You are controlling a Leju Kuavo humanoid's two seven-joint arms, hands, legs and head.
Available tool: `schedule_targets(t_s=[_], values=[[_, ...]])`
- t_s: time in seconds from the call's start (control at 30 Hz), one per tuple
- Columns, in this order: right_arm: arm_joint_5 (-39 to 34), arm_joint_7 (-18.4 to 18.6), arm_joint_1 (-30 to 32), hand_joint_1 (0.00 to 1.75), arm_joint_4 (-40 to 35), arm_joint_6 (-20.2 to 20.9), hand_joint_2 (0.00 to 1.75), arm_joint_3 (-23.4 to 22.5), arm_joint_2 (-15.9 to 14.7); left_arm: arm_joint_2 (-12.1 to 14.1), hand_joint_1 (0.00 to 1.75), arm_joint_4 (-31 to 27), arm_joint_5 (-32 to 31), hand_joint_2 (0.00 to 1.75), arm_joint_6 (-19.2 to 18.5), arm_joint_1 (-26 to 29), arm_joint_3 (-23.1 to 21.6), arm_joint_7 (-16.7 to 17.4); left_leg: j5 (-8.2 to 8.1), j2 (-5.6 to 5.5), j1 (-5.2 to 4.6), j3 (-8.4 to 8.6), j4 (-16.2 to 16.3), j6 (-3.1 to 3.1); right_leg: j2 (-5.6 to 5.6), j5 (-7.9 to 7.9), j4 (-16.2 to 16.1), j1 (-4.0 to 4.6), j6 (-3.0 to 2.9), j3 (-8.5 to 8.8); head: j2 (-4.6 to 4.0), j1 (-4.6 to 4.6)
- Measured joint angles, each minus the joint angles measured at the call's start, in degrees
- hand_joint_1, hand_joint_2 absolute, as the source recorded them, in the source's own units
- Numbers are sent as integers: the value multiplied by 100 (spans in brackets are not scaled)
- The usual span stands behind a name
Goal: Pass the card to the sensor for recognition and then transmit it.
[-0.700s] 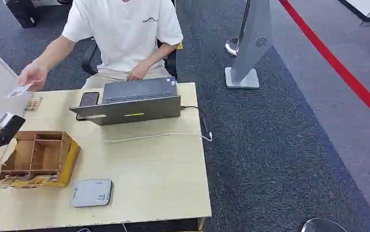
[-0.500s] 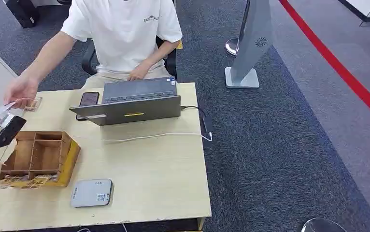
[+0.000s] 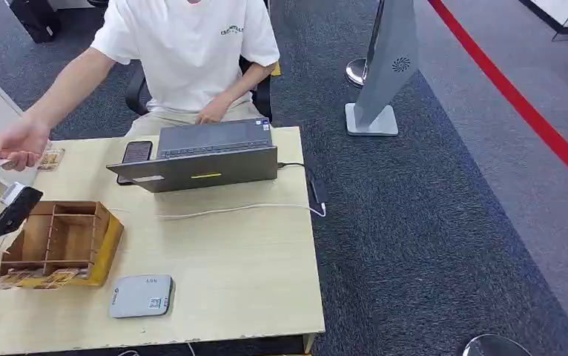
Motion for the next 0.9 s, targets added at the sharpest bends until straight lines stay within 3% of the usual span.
schedule_targets(t_s=[0.43,0.7,0.9], values=[[57,22,0,0,0,0,175,0,0,-144,175,-114,-24,175,61,55,0,-96,0,0,0,0,0,0,-1,0,0,0,0,0,0,2],[107,63,-3,0,0,-7,175,-63,11,-546,175,-1160,-13,175,50,597,-208,-66,-3,1,-2,-2,1,4,0,0,-2,-2,1,0,0,2],[111,63,-1,0,0,-7,175,-81,13,-658,175,-1517,-11,175,44,739,-247,-68,-3,0,-1,-1,1,3,-2,0,-2,-1,1,-1,0,0]])
